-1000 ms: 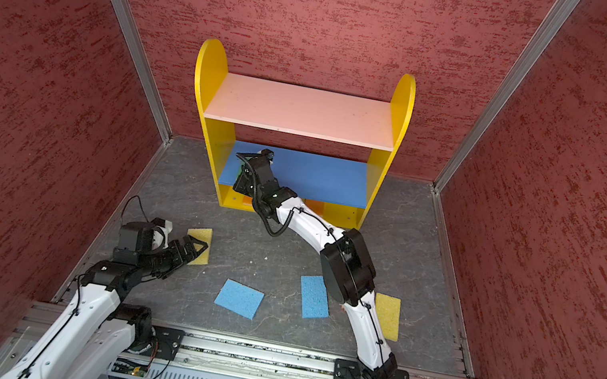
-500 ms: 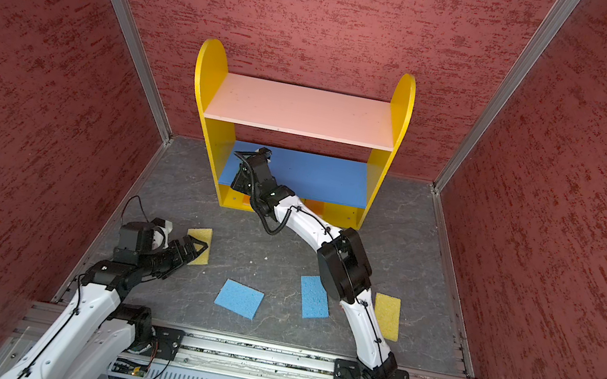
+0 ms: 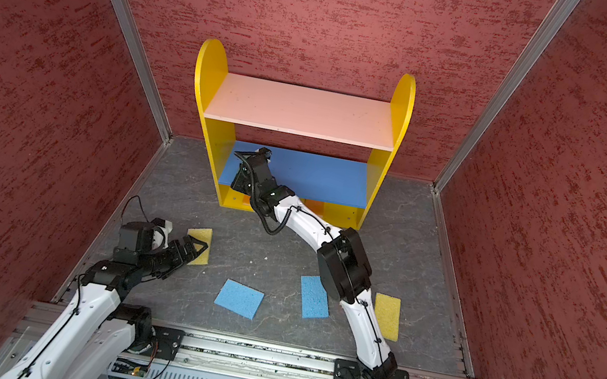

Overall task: Place and organize the cleaning sponges onto the shelf
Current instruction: 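Lower the green-and-yellow sponge flat onto the blue shelf and open the right gripper, then withdraw the right gripper from the shelf while the left gripper moves over the yellow sponge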

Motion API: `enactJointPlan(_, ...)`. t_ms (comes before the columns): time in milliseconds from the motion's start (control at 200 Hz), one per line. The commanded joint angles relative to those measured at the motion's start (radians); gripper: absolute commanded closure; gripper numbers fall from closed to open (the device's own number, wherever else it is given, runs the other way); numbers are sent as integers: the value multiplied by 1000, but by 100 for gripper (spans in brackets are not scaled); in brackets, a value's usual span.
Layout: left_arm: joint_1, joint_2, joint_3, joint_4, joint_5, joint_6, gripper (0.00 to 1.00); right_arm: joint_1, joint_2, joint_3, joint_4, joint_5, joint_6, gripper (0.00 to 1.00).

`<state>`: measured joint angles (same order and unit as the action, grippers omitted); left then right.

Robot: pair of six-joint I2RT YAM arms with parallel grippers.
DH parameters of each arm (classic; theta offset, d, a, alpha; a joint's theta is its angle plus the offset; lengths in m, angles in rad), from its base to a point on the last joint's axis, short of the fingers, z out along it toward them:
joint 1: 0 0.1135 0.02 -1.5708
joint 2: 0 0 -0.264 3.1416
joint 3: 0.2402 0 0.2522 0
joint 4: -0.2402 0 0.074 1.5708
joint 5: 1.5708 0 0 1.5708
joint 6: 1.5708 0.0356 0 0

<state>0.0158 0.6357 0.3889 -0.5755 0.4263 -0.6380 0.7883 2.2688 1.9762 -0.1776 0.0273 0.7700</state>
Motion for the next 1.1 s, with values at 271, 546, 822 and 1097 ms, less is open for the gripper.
enactJointPlan(271, 7, -49, 68, -46, 27, 5, 0, 21, -189, -94, 37, 0, -32, 100)
enactJointPlan(546, 7, -99, 137, -136, -27, -5, 0, 33, -413, -400, 101, 15, -53, 100)
enactJointPlan(822, 9, -98, 157, -193, -121, -37, 0, 32, -653, -720, 112, 80, -99, 100)
enactJointPlan(1097, 10, -27, 142, -186, -166, -55, 0, 32, -771, -904, 36, 96, -170, 88)
